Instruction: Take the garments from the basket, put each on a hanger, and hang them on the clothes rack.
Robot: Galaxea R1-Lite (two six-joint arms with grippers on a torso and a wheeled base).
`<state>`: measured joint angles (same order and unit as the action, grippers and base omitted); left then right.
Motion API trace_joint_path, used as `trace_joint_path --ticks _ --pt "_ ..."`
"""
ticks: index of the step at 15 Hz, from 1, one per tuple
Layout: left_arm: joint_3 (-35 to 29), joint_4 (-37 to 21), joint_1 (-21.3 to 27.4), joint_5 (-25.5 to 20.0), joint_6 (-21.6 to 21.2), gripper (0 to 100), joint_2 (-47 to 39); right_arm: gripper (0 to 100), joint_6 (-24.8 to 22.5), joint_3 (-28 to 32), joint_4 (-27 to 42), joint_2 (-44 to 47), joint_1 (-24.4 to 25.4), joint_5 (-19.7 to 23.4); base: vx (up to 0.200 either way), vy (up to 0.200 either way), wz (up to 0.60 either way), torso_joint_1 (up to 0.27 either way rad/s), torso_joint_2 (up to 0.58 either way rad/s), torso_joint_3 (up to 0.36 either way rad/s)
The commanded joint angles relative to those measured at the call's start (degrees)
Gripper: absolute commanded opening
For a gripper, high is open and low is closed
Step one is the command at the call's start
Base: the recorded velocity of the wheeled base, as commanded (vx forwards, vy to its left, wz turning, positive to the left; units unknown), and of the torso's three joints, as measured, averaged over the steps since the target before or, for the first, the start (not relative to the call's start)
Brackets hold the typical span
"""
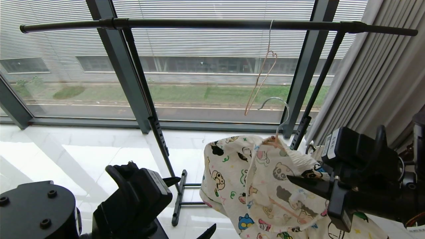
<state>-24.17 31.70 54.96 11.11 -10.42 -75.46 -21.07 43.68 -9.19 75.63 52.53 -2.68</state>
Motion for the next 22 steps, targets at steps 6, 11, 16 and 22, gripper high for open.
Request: trace_joint_path --ticks 6,11,16,22 --pt "-16.3 0.0 0.2 8.6 13.6 100 -10.7 0 -0.3 -0.3 -11.0 5.9 6.4 -3.2 0.0 0.0 0.0 0.0 0.0 0.0" --pt "-16.3 0.0 1.6 10.3 13.8 100 -14.7 0 -0.3 2.0 -13.3 8.3 7.1 -3.4 0.0 0.0 0.0 0.0 0.0 0.0" --pt "-16.3 0.2 -2.3 12.4 13.8 100 -14.8 0 -0.3 2.0 -13.3 8.2 7.4 -3.6 0.0 0.0 0.0 0.0 0.0 0.0" --pt "-16.1 5.6 -5.6 13.3 13.8 0 -17.4 0 -0.4 2.0 -13.3 8.3 7.9 -3.6 0.0 0.0 0.0 0.0 0.0 0.0"
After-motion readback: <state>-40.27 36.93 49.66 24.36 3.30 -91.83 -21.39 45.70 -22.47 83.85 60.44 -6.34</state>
